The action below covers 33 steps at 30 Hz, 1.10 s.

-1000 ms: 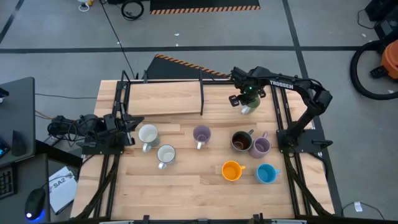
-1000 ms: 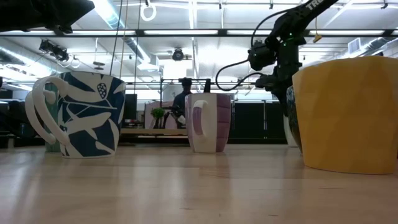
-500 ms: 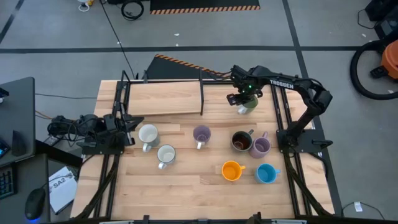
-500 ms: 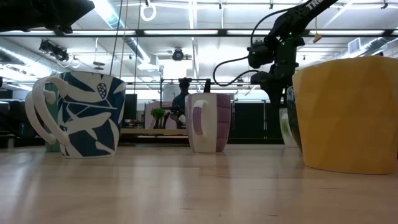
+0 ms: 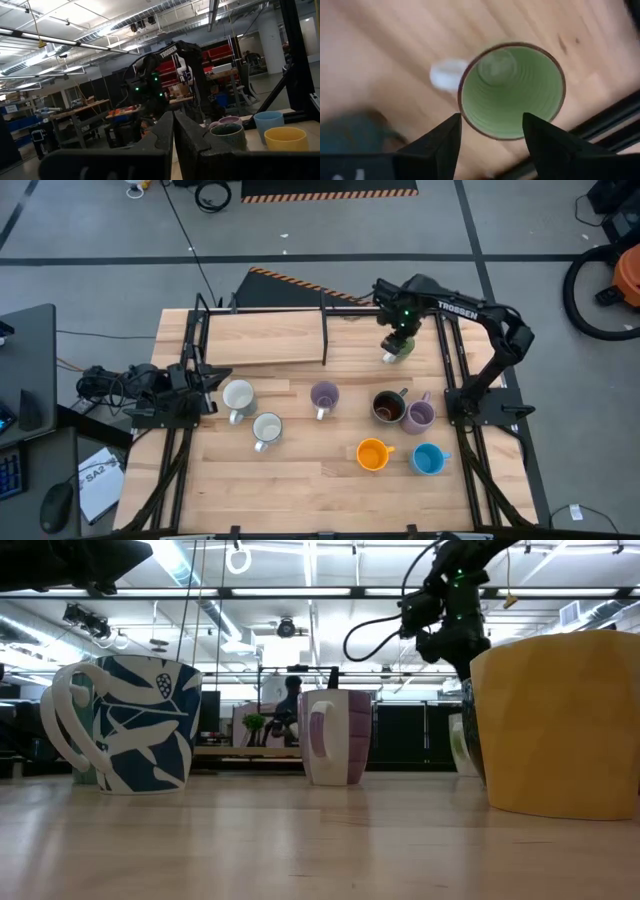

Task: Place coffee mugs
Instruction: Put the green patterned mug on the shelf

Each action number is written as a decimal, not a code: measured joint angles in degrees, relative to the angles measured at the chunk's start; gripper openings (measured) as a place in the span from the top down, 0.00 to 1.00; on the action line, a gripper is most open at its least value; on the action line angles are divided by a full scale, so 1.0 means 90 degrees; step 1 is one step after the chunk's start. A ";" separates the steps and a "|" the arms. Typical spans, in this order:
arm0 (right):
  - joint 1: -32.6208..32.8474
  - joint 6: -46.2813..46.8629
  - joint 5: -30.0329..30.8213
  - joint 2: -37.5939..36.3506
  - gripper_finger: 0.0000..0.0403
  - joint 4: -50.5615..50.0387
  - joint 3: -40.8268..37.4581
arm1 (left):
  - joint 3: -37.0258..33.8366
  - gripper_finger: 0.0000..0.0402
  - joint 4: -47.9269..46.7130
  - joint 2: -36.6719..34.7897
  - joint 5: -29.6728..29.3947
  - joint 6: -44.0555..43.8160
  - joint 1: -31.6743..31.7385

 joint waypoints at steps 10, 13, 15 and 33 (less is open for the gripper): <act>0.0668 -0.4152 0.0740 0.0002 0.47 -0.0418 -0.0428 | 0.0000 0.95 -0.0064 0.0000 -0.0002 -0.0032 0.0000; 0.0856 -0.4347 0.1286 0.0002 0.47 -0.0461 -0.0631 | 0.0002 0.95 -0.0109 0.0000 -0.0002 -0.0002 0.0000; 0.0903 -0.4429 0.1519 0.0002 0.47 -0.0441 -0.0775 | 0.0002 0.95 -0.0108 0.0000 -0.0002 0.0000 0.0000; 0.0905 -0.5783 0.2187 0.0002 0.52 0.0814 -0.1821 | 0.0001 0.95 -0.0203 0.0000 -0.0002 0.0004 0.0000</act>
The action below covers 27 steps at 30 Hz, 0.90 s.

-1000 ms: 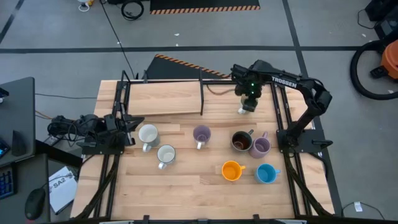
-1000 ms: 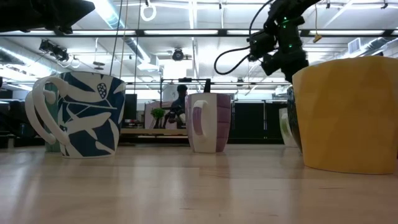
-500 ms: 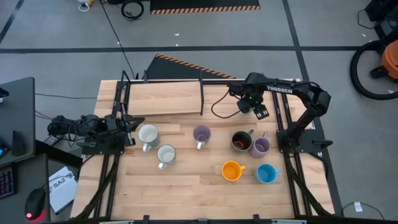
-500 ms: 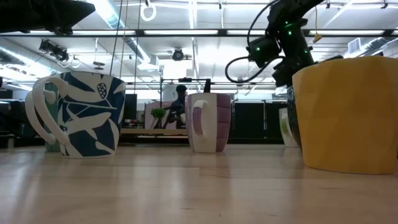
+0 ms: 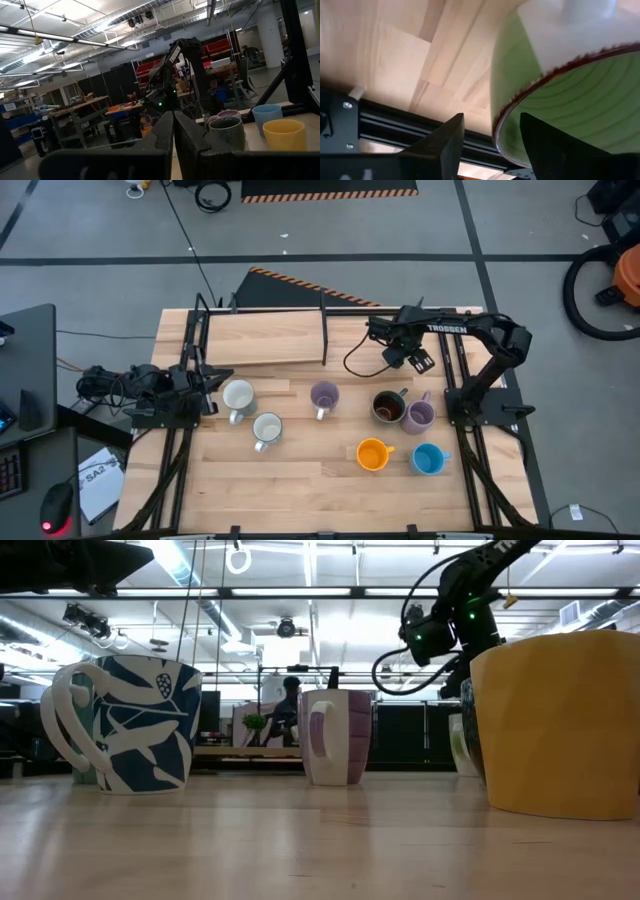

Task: Place coffee mugs
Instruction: Put the green patterned mug on the shelf

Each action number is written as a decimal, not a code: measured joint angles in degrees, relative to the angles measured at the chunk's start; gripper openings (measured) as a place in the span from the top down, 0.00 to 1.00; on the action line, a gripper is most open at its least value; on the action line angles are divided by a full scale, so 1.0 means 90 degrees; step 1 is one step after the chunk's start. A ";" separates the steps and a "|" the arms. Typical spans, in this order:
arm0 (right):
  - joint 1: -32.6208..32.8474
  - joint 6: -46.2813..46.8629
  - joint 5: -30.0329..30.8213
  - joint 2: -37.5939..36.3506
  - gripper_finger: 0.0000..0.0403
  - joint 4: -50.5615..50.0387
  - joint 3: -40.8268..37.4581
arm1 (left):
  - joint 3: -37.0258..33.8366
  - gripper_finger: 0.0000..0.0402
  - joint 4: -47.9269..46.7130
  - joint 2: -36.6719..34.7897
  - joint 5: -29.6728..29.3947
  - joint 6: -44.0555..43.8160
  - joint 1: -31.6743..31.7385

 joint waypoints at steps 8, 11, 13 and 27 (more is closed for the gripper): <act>-0.0086 0.0166 -0.0444 0.0000 0.68 0.0335 0.0000 | 0.0001 0.95 0.0004 0.0000 0.0000 0.0001 0.0000; -0.0120 0.0407 -0.0633 0.0000 0.73 0.0404 0.0000 | 0.0001 0.95 0.0001 0.0000 0.0000 0.0001 0.0000; -0.0121 0.0718 -0.0752 0.0000 0.76 0.0386 0.0000 | 0.0001 0.95 0.0002 0.0000 0.0000 0.0000 0.0000; 0.0053 0.4416 -0.1547 0.0000 0.94 0.0406 0.0020 | 0.0001 0.95 0.0013 0.0000 0.0000 0.0009 0.0000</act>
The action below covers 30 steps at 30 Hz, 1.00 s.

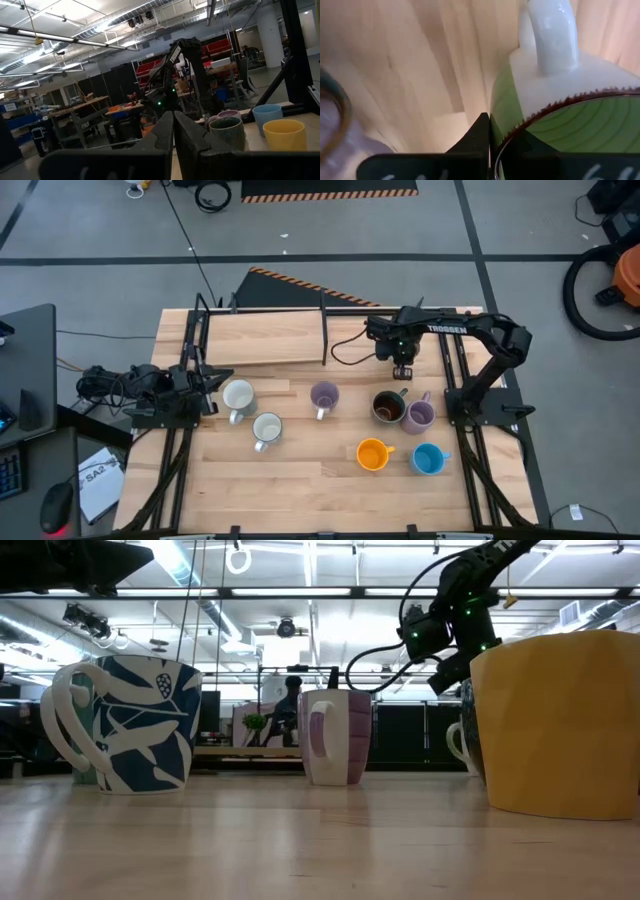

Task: Place coffee mugs
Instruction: Put the green patterned mug on the shelf

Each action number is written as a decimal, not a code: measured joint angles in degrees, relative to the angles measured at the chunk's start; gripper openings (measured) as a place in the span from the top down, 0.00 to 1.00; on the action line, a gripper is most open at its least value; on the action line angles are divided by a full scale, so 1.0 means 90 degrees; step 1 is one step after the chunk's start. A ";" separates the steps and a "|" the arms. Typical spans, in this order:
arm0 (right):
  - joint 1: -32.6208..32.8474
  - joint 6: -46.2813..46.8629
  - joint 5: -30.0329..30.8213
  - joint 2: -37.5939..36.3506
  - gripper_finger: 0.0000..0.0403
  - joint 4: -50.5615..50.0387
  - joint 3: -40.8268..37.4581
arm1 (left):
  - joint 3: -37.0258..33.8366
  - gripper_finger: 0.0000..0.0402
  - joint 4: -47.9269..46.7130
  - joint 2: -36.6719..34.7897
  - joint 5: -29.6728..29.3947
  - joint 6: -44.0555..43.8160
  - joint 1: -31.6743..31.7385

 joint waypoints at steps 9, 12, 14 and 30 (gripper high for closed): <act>-0.0289 0.2809 -0.1111 0.0007 0.90 0.0308 0.0227 | 0.0000 0.95 0.0062 0.0000 0.0000 0.0012 0.0000; -0.0426 0.3844 -0.1287 0.0007 0.91 0.0473 0.0227 | -0.0001 0.95 0.0067 0.0000 0.0002 0.0000 0.0000; -0.0488 0.4378 -0.1348 0.0007 0.92 0.0567 0.0227 | 0.0000 0.95 0.0071 0.0000 0.0002 -0.0007 0.0000; -0.0537 0.4470 -0.1402 0.0005 0.65 0.0787 0.0321 | 0.0000 0.95 0.0098 0.0000 0.0005 -0.0164 0.0000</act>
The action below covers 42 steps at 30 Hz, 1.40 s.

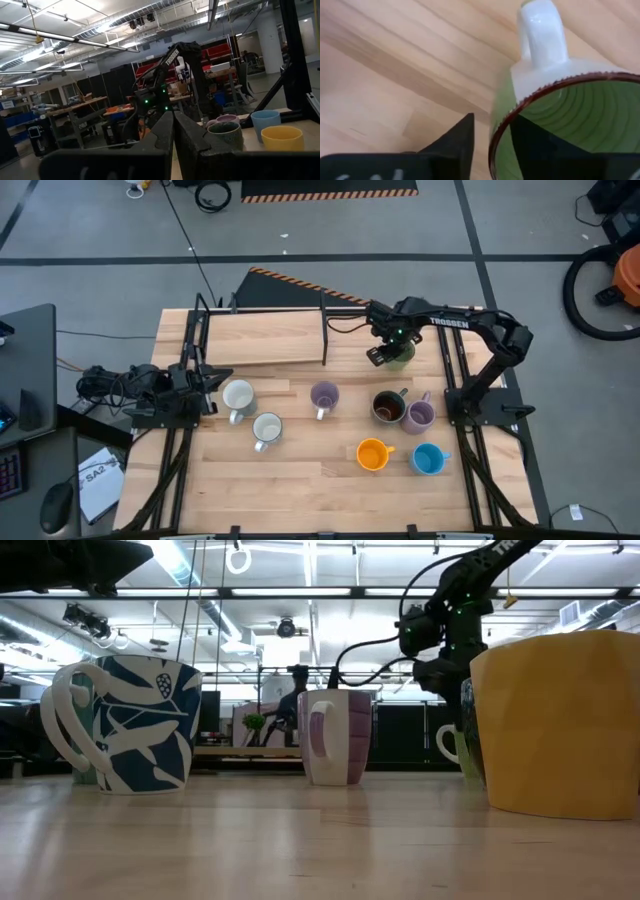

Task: Place coffee mugs
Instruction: Put the green patterned mug on the shelf

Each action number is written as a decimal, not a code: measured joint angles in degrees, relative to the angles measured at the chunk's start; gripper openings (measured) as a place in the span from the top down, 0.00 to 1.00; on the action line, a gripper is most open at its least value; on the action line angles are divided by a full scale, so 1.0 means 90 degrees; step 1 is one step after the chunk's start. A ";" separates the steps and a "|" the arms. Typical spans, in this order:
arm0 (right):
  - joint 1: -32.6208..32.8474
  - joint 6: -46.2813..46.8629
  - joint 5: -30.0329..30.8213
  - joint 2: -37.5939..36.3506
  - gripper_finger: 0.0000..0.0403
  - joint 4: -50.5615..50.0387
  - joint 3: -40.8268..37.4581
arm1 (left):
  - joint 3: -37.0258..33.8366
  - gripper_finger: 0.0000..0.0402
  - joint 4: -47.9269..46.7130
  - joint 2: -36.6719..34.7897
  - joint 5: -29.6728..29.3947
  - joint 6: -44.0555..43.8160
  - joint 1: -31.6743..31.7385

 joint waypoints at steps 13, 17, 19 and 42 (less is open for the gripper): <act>0.0175 -0.2979 0.0927 -0.0005 0.57 -0.1927 0.1100 | -0.0001 0.95 -0.0040 0.0000 0.0000 -0.0016 0.0000; 0.0543 -0.4427 0.1320 -0.0010 0.57 -0.2280 0.1012 | 0.0000 0.95 -0.0063 0.0000 0.0000 -0.0016 0.0000; 0.0693 -0.4812 0.1565 -0.0010 0.57 -0.2343 0.0988 | 0.0000 0.95 -0.0067 0.0000 0.0000 -0.0016 0.0000; 0.1241 -0.5486 0.2640 -0.0949 0.65 -0.1451 -0.0429 | 0.0000 0.95 -0.0255 0.0001 -0.0002 -0.0149 -0.0001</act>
